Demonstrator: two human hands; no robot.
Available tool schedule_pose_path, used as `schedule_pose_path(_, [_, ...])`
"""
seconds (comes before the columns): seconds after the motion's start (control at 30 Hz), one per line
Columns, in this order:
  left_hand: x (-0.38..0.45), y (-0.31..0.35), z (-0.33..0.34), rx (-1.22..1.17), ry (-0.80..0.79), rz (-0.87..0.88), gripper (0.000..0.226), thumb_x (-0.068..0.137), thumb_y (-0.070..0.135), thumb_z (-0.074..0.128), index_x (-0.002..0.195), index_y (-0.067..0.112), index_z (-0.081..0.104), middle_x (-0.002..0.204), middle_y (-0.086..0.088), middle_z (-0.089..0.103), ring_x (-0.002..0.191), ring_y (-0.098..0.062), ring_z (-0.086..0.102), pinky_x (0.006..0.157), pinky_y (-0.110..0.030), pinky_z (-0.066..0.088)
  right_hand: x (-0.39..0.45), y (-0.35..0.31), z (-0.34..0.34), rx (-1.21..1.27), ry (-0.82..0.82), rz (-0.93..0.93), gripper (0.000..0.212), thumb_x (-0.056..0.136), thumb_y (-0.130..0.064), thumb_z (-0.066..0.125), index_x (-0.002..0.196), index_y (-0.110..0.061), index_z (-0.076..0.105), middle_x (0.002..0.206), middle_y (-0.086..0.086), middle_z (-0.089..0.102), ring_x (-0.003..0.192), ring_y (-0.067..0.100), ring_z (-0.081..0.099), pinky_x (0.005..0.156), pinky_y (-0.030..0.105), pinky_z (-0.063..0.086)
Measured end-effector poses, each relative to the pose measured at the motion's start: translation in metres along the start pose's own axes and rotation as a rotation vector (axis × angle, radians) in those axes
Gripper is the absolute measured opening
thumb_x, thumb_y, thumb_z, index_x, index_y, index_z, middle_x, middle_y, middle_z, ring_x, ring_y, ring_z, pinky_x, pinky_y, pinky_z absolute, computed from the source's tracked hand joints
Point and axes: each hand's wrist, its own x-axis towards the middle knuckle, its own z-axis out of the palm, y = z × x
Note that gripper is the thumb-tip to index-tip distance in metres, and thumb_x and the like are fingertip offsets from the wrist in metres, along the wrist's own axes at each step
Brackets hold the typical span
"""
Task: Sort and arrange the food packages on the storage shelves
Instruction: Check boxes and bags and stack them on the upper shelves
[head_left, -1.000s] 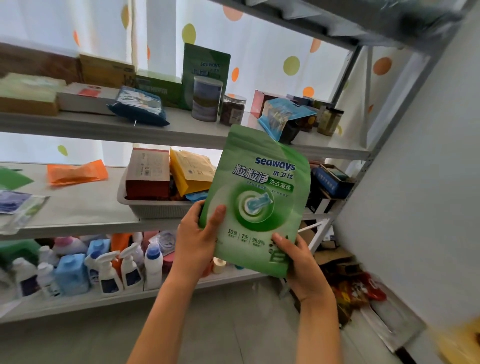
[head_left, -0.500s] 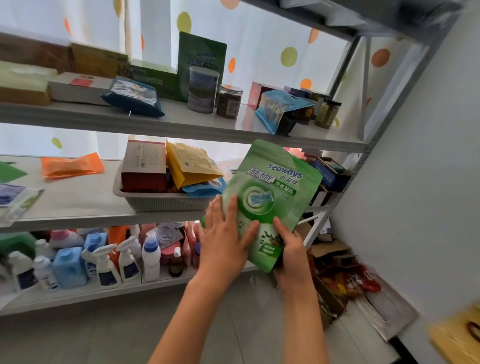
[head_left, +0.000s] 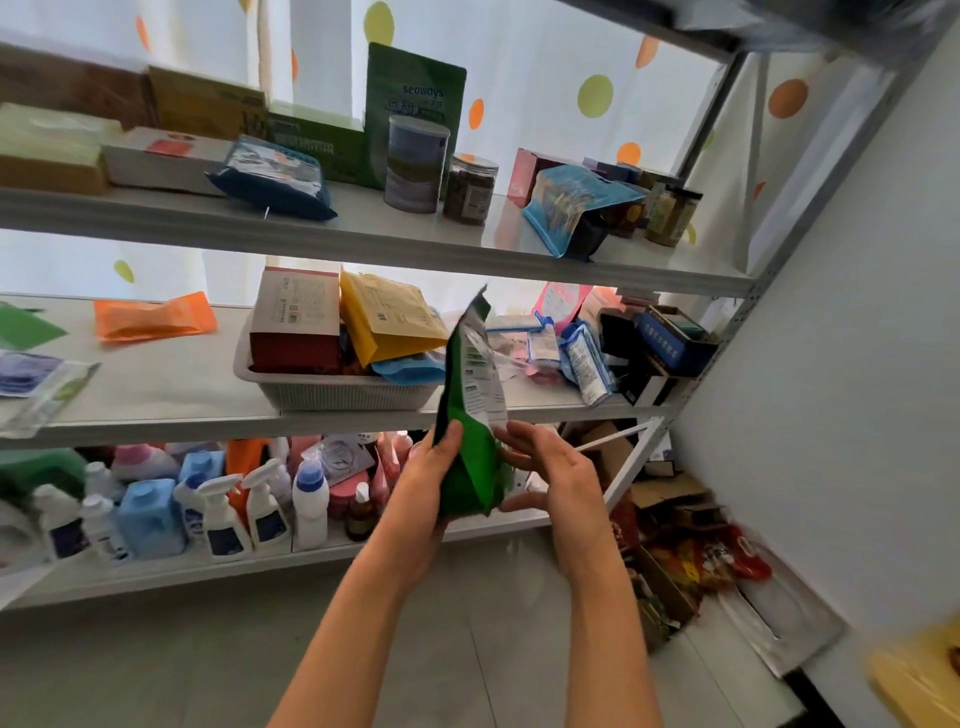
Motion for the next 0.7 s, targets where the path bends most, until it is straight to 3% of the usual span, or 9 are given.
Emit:
schedule_pose_path(0.03, [0.002, -0.001, -0.002, -0.066, 0.002, -0.024, 0.044, 0.091, 0.048, 0.049, 0.129, 0.027, 0.057, 0.117, -0.003, 0.072, 0.104, -0.023, 0.071, 0.07, -0.031, 0.058, 0.002, 0.003, -0.002, -0.022, 0.038, -0.019, 0.025, 0.105, -0.024, 0.049, 0.119, -0.021, 0.07, 0.112, -0.006, 0.075, 0.109, 0.012, 0.068, 0.081, 0.042, 0.062])
schedule_pose_path(0.1, [0.001, 0.002, -0.005, -0.151, 0.008, -0.046, 0.039, 0.094, 0.046, 0.046, 0.124, 0.027, 0.06, 0.115, -0.003, 0.074, 0.104, -0.024, 0.071, 0.08, -0.042, 0.058, 0.004, 0.007, -0.005, -0.053, 0.117, -0.05, 0.021, 0.099, -0.016, 0.061, 0.117, -0.026, 0.068, 0.108, -0.01, 0.073, 0.105, 0.006, 0.066, 0.079, 0.023, 0.059])
schedule_pose_path(0.17, [0.002, 0.003, -0.007, -0.202, 0.016, -0.078, 0.042, 0.092, 0.048, 0.047, 0.125, 0.026, 0.061, 0.117, -0.006, 0.073, 0.107, -0.03, 0.069, 0.082, -0.051, 0.058, 0.006, 0.014, -0.011, -0.038, 0.149, -0.033, 0.035, 0.092, -0.022, 0.071, 0.125, -0.03, 0.06, 0.117, -0.014, 0.064, 0.11, 0.001, 0.06, 0.079, 0.014, 0.055])
schedule_pose_path(0.23, [0.004, 0.0, -0.007, -0.209, 0.013, -0.115, 0.046, 0.092, 0.051, 0.045, 0.127, 0.026, 0.06, 0.119, -0.009, 0.071, 0.107, -0.035, 0.069, 0.065, -0.048, 0.06, 0.008, 0.021, -0.018, 0.071, 0.142, 0.041, 0.053, 0.084, -0.035, 0.079, 0.132, -0.027, 0.058, 0.128, -0.005, 0.066, 0.118, 0.011, 0.062, 0.095, 0.028, 0.055])
schedule_pose_path(0.3, [0.007, -0.001, -0.006, -0.156, 0.044, -0.153, 0.045, 0.095, 0.052, 0.042, 0.124, 0.025, 0.063, 0.114, -0.01, 0.073, 0.1, -0.034, 0.071, 0.057, -0.043, 0.061, 0.007, 0.026, -0.027, 0.184, 0.093, 0.08, 0.051, 0.083, -0.037, 0.078, 0.129, -0.023, 0.063, 0.124, 0.001, 0.071, 0.118, 0.02, 0.066, 0.1, 0.039, 0.053])
schedule_pose_path(0.43, [0.023, -0.01, -0.009, 0.082, 0.179, -0.074, 0.045, 0.089, 0.056, 0.049, 0.101, 0.02, 0.074, 0.1, -0.01, 0.076, 0.088, -0.024, 0.074, 0.078, -0.04, 0.057, 0.007, 0.034, -0.044, 0.289, 0.108, 0.101, 0.044, 0.085, -0.025, 0.071, 0.128, -0.017, 0.064, 0.121, 0.007, 0.073, 0.114, 0.027, 0.069, 0.099, 0.046, 0.053])
schedule_pose_path(0.5, [0.03, -0.021, -0.008, 0.21, 0.217, 0.006, 0.045, 0.095, 0.05, 0.048, 0.087, 0.016, 0.077, 0.088, -0.015, 0.075, 0.077, -0.024, 0.07, 0.074, -0.038, 0.053, 0.011, 0.041, -0.051, 0.301, 0.161, 0.108, 0.045, 0.083, -0.023, 0.074, 0.127, -0.016, 0.065, 0.12, 0.01, 0.073, 0.113, 0.031, 0.069, 0.102, 0.052, 0.051])
schedule_pose_path(0.6, [0.039, -0.032, 0.001, 0.303, 0.221, 0.043, 0.048, 0.102, 0.043, 0.043, 0.094, 0.007, 0.073, 0.079, -0.016, 0.071, 0.067, -0.022, 0.063, 0.061, -0.027, 0.049, 0.019, 0.048, -0.06, 0.273, 0.244, 0.086, 0.046, 0.079, -0.022, 0.076, 0.123, -0.015, 0.066, 0.118, 0.009, 0.074, 0.11, 0.029, 0.07, 0.1, 0.052, 0.053])
schedule_pose_path(0.7, [0.057, -0.035, 0.017, 0.319, 0.211, -0.009, 0.04, 0.103, 0.047, 0.037, 0.1, 0.027, 0.071, 0.095, -0.005, 0.075, 0.088, -0.02, 0.07, 0.077, -0.029, 0.052, 0.033, 0.049, -0.078, 0.271, 0.301, 0.069, 0.042, 0.081, -0.018, 0.075, 0.122, -0.015, 0.066, 0.115, 0.007, 0.075, 0.108, 0.026, 0.071, 0.097, 0.049, 0.056])
